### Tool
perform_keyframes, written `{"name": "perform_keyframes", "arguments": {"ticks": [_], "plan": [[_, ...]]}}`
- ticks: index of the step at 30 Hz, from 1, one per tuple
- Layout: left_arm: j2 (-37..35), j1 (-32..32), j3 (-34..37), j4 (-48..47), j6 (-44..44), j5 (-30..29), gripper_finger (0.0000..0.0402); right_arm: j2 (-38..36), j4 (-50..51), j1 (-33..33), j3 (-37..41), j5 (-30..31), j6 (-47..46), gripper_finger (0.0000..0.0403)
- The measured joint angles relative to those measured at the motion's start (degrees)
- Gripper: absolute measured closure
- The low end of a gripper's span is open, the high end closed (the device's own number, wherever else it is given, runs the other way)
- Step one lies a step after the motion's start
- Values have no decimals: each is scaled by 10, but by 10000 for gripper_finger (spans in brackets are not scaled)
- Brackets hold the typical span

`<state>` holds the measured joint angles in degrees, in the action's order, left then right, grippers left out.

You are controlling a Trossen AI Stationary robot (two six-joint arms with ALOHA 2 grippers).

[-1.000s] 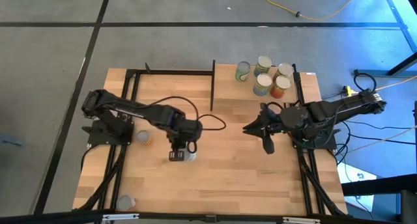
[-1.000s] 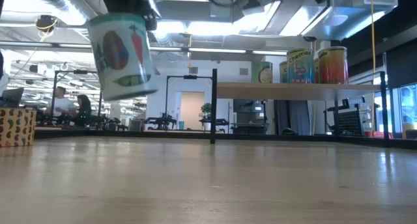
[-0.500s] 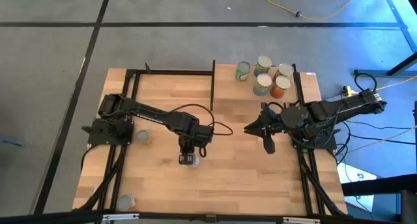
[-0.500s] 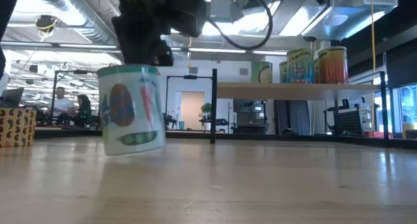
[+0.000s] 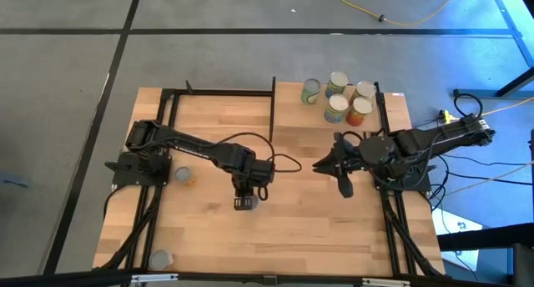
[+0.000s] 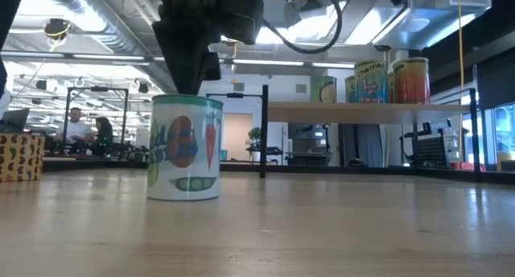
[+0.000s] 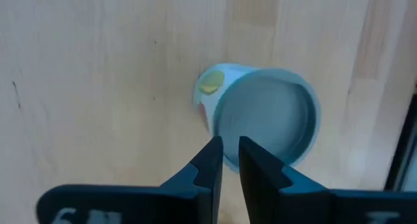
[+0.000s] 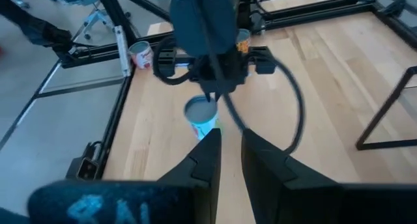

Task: Pick and place cans onto a shelf
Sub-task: Put the white canned good on the shelf

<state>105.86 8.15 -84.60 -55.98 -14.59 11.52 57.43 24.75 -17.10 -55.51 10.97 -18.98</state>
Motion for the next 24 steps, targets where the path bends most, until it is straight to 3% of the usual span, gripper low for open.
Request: {"name": "perform_keyframes", "arguments": {"ticks": [8,12,18,24], "plan": [[-28,0,-60,-24,-33,19,359,2,1,0,0,-51,2,340],[-52,7,-124,-91,-33,-30,359,28,50,0,-42,-52,6,340],[-103,36,-197,-157,-63,-130,359,146,166,0,-169,-56,53,340],[-158,71,-215,-185,-115,-176,359,297,238,5,-293,-150,118,340]]}}
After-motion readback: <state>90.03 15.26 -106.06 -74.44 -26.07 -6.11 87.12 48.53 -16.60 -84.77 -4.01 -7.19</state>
